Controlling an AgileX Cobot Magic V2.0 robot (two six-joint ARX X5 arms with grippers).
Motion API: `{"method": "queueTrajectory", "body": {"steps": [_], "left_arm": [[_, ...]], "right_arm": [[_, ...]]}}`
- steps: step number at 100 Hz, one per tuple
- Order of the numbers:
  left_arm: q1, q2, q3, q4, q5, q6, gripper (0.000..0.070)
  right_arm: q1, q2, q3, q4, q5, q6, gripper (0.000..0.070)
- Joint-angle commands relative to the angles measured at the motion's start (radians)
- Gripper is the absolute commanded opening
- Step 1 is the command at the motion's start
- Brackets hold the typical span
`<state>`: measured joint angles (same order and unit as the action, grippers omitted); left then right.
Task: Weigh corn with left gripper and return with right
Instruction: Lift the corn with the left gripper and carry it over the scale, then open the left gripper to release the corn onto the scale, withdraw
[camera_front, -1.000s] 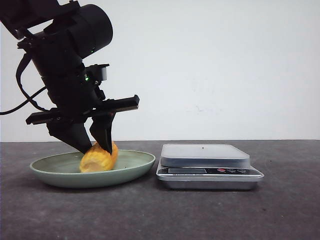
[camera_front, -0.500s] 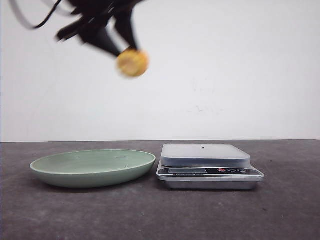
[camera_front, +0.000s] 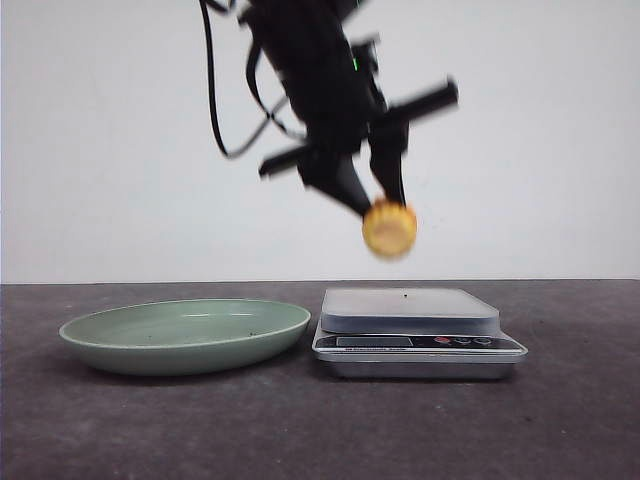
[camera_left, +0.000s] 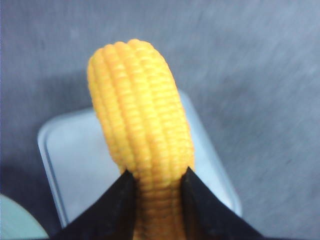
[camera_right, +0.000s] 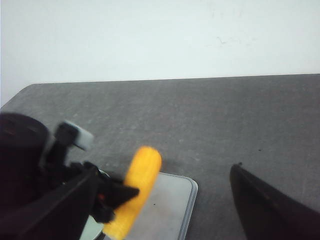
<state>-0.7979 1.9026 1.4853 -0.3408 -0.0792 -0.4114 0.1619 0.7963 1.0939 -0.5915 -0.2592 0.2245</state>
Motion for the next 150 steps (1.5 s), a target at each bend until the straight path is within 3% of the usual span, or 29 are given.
{"method": "queueTrajectory", "body": {"steps": [1,75,81,93,98,131,150], "left_arm": [[-0.015,0.029,0.026,0.020,-0.003,-0.013,0.0004],[-0.022,0.111,0.026,0.010,0.001,-0.008,0.0038],[-0.022,0.112,0.026,0.009,0.001,-0.008,0.0097],[-0.025,0.112,0.029,0.021,0.000,-0.008,0.0386],[-0.025,0.109,0.035,0.014,0.000,-0.008,0.0453],[-0.028,-0.016,0.056,-0.003,-0.014,0.068,0.0475],[-0.027,-0.227,0.057,-0.066,-0.108,0.191,0.0475]], "right_arm": [[0.002,0.004,0.019,0.006,0.000,-0.007,0.0537],[0.002,0.004,0.019,-0.014,0.001,0.000,0.0537],[0.002,0.004,0.019,-0.015,0.001,0.000,0.0537],[0.002,0.004,0.019,-0.016,0.001,-0.001,0.0537],[0.002,0.004,0.019,-0.016,0.001,-0.001,0.0537],[0.002,0.004,0.019,-0.016,0.005,-0.001,0.0537],[0.002,0.006,0.019,-0.016,0.005,-0.001,0.0537]]}}
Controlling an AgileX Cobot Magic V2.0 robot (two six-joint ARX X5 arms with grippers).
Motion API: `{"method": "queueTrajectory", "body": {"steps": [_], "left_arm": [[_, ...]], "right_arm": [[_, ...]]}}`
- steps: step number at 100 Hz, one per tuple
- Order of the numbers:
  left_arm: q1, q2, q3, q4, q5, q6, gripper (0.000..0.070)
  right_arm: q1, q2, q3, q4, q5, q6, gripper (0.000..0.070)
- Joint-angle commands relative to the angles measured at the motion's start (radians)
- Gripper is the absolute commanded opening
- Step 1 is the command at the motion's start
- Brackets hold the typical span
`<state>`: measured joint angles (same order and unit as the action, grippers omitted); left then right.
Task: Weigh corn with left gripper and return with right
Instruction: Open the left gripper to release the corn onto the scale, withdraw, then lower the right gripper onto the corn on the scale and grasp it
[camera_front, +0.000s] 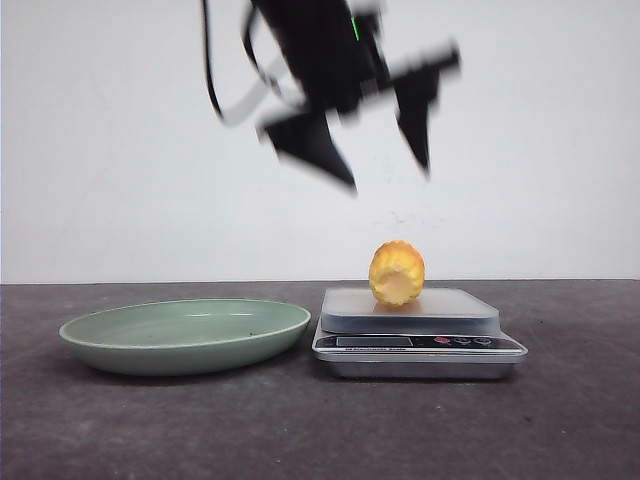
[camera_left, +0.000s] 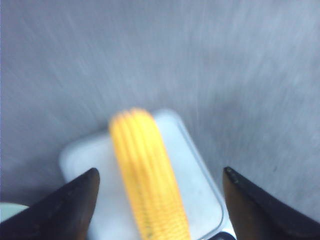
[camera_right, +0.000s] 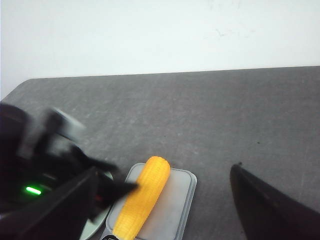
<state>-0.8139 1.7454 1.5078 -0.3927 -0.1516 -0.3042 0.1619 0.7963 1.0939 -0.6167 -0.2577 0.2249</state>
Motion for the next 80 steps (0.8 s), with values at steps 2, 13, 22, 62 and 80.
{"method": "queueTrajectory", "body": {"steps": [2,13,22,62,80], "left_arm": [[-0.010,-0.097,0.034,-0.025,-0.044,0.097,0.0475],[-0.002,-0.261,0.034,-0.097,-0.096,0.163,0.0474],[0.019,-0.392,0.034,-0.165,-0.161,0.187,0.0474],[0.182,-0.881,0.034,-0.577,-0.399,0.163,0.0474],[0.184,-1.059,0.016,-0.709,-0.477,0.087,0.0474]], "right_arm": [[0.002,0.006,0.019,0.010,0.004,-0.002,0.0537],[0.003,0.014,0.019,0.011,0.002,0.002,0.0537],[0.018,0.039,0.019,0.018,-0.005,0.003,0.0537],[0.250,0.259,0.019,0.193,0.085,0.024,0.0539],[0.336,0.406,0.019,0.253,0.149,0.039,0.0540]]}}
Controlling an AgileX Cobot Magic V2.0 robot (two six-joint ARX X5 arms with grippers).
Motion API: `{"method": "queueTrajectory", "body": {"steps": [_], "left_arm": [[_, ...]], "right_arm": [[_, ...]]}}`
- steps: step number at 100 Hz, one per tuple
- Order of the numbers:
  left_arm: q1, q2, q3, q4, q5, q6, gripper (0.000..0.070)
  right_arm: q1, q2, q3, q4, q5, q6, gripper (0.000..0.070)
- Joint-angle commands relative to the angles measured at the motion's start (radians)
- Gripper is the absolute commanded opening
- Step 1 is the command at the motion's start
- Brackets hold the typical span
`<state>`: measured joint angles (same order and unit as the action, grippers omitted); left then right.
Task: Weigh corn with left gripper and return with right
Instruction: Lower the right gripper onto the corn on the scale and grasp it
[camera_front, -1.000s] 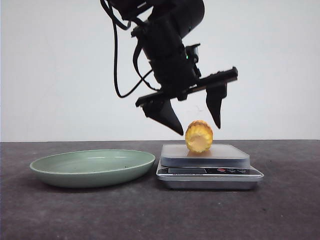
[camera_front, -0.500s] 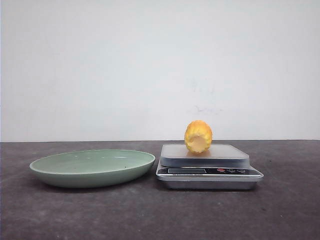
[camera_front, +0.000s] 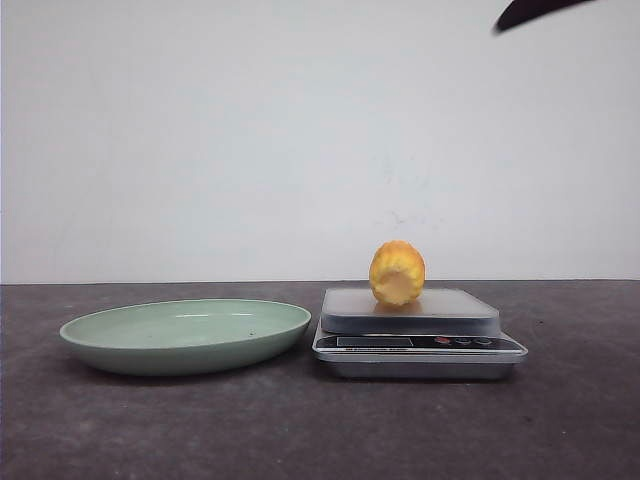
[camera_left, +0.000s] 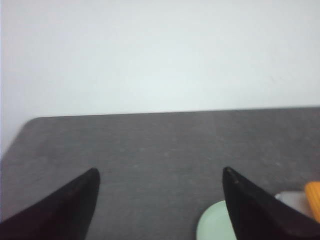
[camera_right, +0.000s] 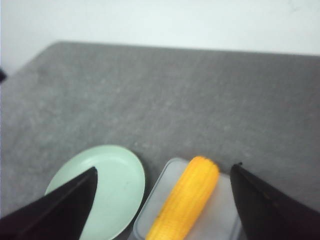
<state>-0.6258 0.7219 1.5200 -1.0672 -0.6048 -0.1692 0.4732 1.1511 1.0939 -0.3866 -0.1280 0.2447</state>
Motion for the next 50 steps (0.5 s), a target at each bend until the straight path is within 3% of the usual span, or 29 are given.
{"method": "queueTrajectory", "body": {"steps": [1,34,50], "left_arm": [[-0.004,-0.045,0.000,-0.043,-0.025,-0.055,0.0474],[-0.005,-0.359,-0.241,-0.223,-0.035,-0.237,0.0474],[-0.005,-0.487,-0.381,-0.249,-0.027,-0.271,0.0474]], "right_arm": [[0.029,0.059,0.019,0.025,0.024,0.020,0.0540],[0.076,0.308,0.019,0.091,0.083,0.052,0.0554],[0.082,0.412,0.019,0.096,0.084,0.066,0.0554]]}}
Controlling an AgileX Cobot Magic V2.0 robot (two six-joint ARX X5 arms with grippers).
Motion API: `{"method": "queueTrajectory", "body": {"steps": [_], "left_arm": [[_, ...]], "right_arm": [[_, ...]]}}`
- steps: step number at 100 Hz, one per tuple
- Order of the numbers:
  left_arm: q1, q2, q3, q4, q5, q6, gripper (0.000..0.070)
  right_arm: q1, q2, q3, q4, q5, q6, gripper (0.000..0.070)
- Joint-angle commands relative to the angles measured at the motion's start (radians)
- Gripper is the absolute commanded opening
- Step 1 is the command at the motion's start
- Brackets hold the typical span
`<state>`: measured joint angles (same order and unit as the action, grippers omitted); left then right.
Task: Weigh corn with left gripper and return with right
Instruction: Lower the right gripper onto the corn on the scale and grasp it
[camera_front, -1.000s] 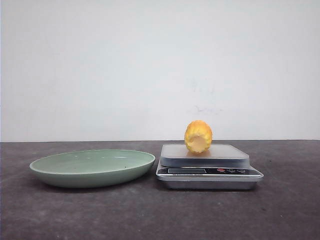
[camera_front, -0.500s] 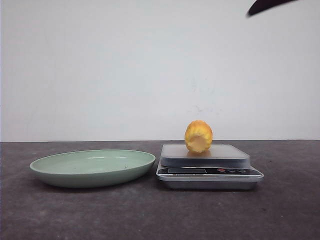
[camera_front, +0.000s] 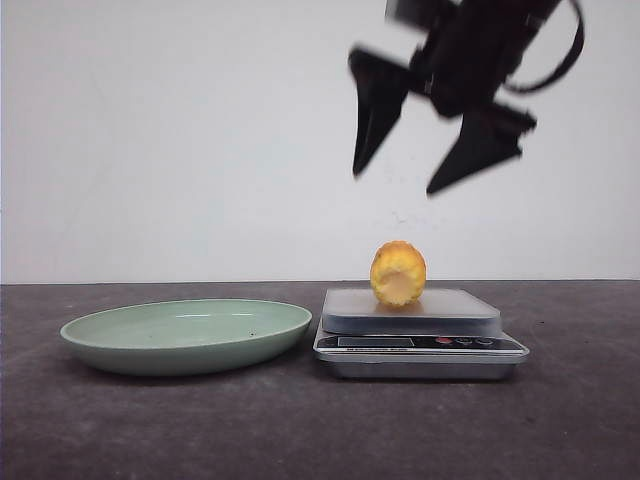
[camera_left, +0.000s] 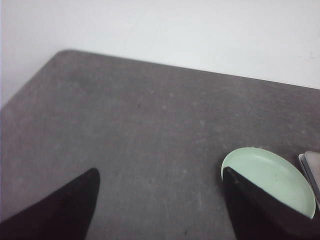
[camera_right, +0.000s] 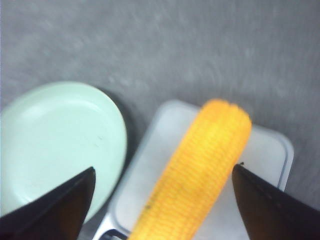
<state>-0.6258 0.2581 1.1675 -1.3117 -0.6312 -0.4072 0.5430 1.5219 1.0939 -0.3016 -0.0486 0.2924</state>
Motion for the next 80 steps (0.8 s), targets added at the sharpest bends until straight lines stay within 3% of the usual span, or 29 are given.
{"method": "queueTrajectory", "body": {"steps": [1,38,43,54,68,80], "left_arm": [[-0.005,-0.029,-0.035,-0.006,0.000,-0.034,0.0474],[-0.005,-0.081,-0.136,-0.027,0.002,-0.074,0.0474],[-0.005,-0.081,-0.136,-0.027,0.000,-0.074,0.0474],[-0.005,-0.081,-0.136,-0.027,-0.002,-0.074,0.0474],[-0.005,-0.081,-0.136,-0.027,-0.002,-0.074,0.0474],[-0.005,-0.081,-0.136,-0.027,-0.002,-0.074,0.0474]], "right_arm": [[0.013,0.047,0.019,0.011,0.006,0.018,0.0554],[0.019,0.189,0.019,0.040,0.048,0.080,0.0545],[0.019,0.200,0.019,0.039,0.051,0.087,0.0468],[0.024,0.203,0.019,0.041,0.074,0.090,0.0193],[0.045,0.194,0.019,0.073,0.109,0.088,0.0000],[0.064,0.169,0.019,0.097,0.110,0.086,0.0000]]}}
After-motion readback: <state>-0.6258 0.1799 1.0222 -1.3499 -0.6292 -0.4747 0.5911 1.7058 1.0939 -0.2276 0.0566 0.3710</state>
